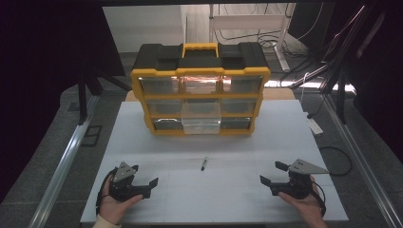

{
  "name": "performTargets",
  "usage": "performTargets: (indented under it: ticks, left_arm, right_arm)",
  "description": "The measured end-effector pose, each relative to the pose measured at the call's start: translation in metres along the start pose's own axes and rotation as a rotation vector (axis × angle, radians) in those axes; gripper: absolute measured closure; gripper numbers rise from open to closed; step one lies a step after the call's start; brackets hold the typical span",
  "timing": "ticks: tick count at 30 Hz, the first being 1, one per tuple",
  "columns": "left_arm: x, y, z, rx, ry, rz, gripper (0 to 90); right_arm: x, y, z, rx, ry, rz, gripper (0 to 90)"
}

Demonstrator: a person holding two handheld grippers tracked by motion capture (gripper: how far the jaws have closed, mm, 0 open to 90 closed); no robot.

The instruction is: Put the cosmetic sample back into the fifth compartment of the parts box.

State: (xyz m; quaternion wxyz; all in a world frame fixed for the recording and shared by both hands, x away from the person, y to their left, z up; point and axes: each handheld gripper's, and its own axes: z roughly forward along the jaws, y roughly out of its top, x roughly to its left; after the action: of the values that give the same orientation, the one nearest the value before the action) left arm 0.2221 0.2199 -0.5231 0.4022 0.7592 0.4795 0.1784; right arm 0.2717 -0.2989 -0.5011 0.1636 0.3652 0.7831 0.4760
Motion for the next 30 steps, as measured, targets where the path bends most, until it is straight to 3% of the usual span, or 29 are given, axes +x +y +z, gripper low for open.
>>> performTargets:
  ticks: [13, 17, 30]
  left_arm:
    - [-0.0012, 0.0036, 0.0023, 0.003, 0.000, -0.013, 8.6]
    - [-0.0027, 0.0021, 0.0070, 0.024, -0.006, 0.005, 8.6]
    - [-0.0020, 0.0039, 0.0040, 0.021, -0.007, -0.003, 8.7]
  right_arm:
    - [-0.0048, -0.0046, -0.0019, 0.007, -0.010, 0.014, 15.2]
    - [-0.0038, -0.0041, -0.0033, 0.000, -0.015, 0.030, 15.6]
    - [-0.0043, -0.0059, -0.0020, 0.005, -0.021, 0.025, 15.5]
